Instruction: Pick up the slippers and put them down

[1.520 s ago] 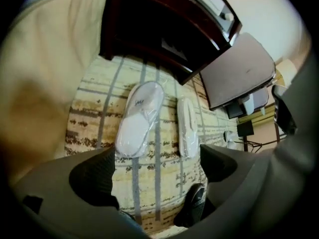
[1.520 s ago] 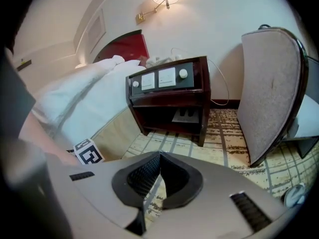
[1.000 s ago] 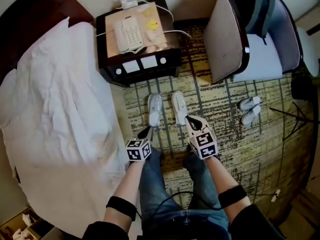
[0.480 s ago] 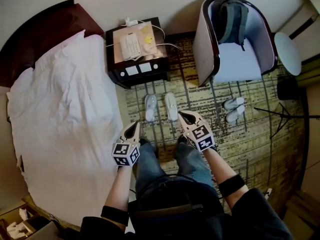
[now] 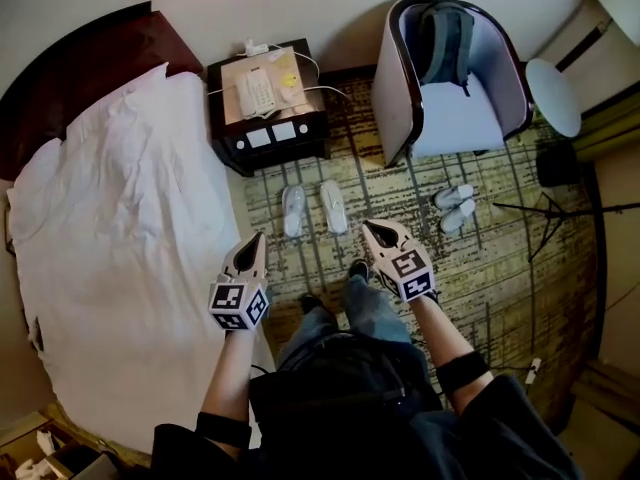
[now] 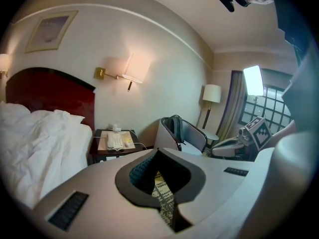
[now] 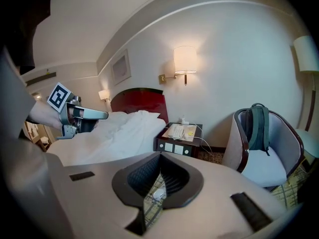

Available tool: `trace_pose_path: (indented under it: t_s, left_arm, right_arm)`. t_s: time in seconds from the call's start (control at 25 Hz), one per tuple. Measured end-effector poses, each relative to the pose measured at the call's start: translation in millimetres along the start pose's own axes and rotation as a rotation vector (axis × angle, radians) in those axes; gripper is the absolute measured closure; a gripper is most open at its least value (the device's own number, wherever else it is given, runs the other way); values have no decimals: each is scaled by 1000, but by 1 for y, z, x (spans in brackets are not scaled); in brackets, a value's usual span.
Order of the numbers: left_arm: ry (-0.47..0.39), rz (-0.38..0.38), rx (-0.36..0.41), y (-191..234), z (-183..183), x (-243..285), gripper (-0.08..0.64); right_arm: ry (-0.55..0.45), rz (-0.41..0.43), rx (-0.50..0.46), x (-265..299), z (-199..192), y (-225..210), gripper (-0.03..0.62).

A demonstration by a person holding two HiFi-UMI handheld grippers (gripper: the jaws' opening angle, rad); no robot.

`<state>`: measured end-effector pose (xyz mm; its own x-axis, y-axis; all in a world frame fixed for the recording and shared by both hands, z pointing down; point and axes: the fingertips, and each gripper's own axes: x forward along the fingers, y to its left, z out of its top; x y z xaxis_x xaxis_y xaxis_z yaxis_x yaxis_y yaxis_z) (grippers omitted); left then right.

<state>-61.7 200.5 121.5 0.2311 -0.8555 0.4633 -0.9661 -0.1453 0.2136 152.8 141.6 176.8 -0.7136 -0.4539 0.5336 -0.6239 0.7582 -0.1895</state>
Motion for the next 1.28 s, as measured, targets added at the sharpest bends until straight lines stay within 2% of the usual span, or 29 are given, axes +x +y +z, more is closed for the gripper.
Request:
trace_pose_path:
  t_s: [0.4, 0.56, 0.96, 1.28]
  left_arm:
    - [-8, -23, -10, -10, -27, -43, 555]
    - [-21, -39, 21, -15, -37, -56, 556]
    - [-81, -83, 90, -28, -41, -80, 556]
    - [-68, -107, 75, -20, -39, -86, 556]
  right_arm:
    - [4, -16, 21, -25, -24, 51, 591]
    - [-4, -16, 18, -29, -27, 64, 591]
    - [-16, -26, -2, -37, -31, 92, 591]
    - [-11, -24, -10, -27, -30, 113, 591]
